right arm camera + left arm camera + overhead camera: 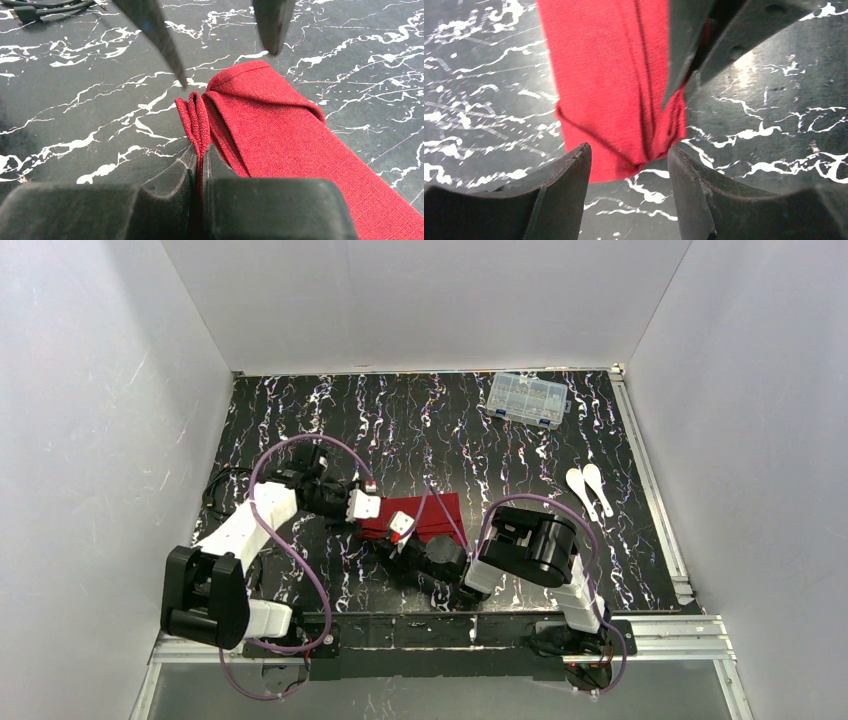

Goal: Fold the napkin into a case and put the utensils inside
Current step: Stuff the top corner of the smaller-rectangle-folded napkin into the folded napkin.

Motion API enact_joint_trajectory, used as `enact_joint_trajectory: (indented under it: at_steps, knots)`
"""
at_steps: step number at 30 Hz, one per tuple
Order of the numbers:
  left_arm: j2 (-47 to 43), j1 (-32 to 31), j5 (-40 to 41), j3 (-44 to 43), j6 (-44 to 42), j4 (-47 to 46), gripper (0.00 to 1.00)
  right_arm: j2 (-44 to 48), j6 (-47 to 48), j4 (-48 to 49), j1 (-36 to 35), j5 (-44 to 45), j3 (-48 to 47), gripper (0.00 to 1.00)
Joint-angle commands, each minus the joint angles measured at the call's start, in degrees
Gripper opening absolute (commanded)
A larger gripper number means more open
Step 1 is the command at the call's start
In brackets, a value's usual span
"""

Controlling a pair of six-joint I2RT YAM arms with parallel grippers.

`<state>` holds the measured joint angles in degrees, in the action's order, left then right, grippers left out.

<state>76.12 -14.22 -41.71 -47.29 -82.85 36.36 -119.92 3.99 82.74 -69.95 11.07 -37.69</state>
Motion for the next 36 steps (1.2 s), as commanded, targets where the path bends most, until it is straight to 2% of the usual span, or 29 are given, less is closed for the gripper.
enact_joint_trajectory:
  at_steps: [1, 7, 11, 15, 20, 23, 25, 29, 36]
  knots:
    - [-1.0, 3.5, -2.8, -4.6, 1.7, 6.6, 0.57, 3.0, -3.0, 3.7, 0.9, -1.8, 0.3, 0.14]
    - [0.2, 4.9, -4.4, -6.2, 2.4, 10.9, 0.59, 4.4, -12.2, 1.1, 4.2, -5.6, -0.2, 0.17]
    - [-1.2, 3.6, -5.6, -3.9, -2.0, 12.2, 0.64, 4.2, -18.3, -3.4, 7.5, -12.7, -2.6, 0.16]
    - [-1.7, 2.1, -2.4, 0.2, -1.9, 5.6, 0.64, 3.5, -19.1, -3.6, 8.2, -15.3, -3.3, 0.16]
    - [1.3, 0.7, 0.2, 0.9, 5.2, -3.7, 0.62, 3.1, -19.6, -6.3, 8.9, -18.1, -4.7, 0.16]
    - [2.6, -0.3, 2.2, 1.0, 11.1, -11.1, 0.58, 3.2, -19.4, -7.7, 9.1, -19.5, -5.3, 0.15]
    - [2.8, -0.6, 2.0, 0.9, 11.8, -11.7, 0.57, 3.3, -19.3, -8.3, 9.1, -19.7, -5.4, 0.15]
    - [4.1, -1.0, -0.1, -0.2, 7.0, -4.5, 0.53, 3.2, -19.5, -8.0, 9.3, -20.2, -5.2, 0.14]
    - [8.1, -1.5, -1.6, -4.0, 0.2, 5.5, 0.28, 3.0, -20.0, -8.2, 9.6, -20.4, -5.4, 0.13]
